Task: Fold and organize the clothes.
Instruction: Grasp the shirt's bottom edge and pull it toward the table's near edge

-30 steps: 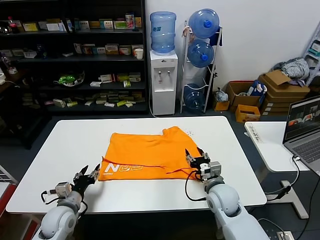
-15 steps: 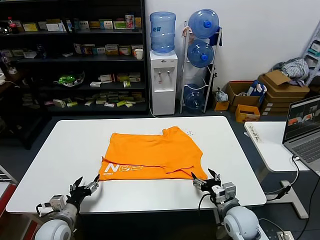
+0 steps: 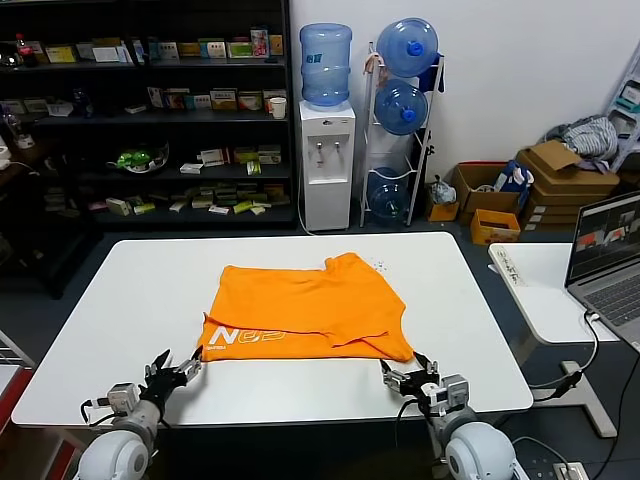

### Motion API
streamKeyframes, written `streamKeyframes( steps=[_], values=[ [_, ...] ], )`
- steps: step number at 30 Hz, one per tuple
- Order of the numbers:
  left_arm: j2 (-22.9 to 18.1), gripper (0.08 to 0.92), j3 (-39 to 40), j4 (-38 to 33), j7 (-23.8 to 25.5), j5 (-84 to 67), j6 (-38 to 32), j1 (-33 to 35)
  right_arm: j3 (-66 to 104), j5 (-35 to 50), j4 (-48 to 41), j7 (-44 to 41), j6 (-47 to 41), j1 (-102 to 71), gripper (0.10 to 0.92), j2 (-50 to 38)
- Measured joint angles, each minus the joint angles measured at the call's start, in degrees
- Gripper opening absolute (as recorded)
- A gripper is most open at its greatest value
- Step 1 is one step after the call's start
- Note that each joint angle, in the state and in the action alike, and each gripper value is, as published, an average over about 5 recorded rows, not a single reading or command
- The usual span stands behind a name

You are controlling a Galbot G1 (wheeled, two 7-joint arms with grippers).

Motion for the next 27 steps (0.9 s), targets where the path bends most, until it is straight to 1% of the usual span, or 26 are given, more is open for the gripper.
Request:
streamKeyframes(
  steps=[4,7,17,20,23,27],
  values=[
    [0.49,0.822,0.88,-0.56,-0.36,-0.85,1.47,0.0,-0.12,-0.05,-0.41,0.11,-0.03,0.29,0.576,0.1],
    [1.04,0.781,1.54,-1.27,-0.65,-1.56,2.95,-0.23,-0.28,-0.04,-0.68,0.24,-0.11,0.51,0.498,0.08],
    [3.92,0.498,4.13,-2.85,-1.28,-3.86,7.65,-1.84,-0.38,0.07,-0.84,0.97,-0.47,0.53,0.212,-0.06],
    [4.52,0.411,4.92,-2.98,-1.3,-4.16,8.41,-2.0,-0.36,0.21,-0.84,1.21,-0.38,0.54,0.144,-0.08],
    [4.68,0.325,5.55,-3.04,-1.41,-4.31,8.92,-2.2,-0.3,0.41,-0.72,1.39,-0.12,0.5,0.124,-0.12],
    [4.77,0.203,5.95,-2.85,-1.72,-4.23,9.2,-2.51,-0.12,0.91,-0.18,1.77,0.36,0.18,0.124,-0.42]
  ],
)
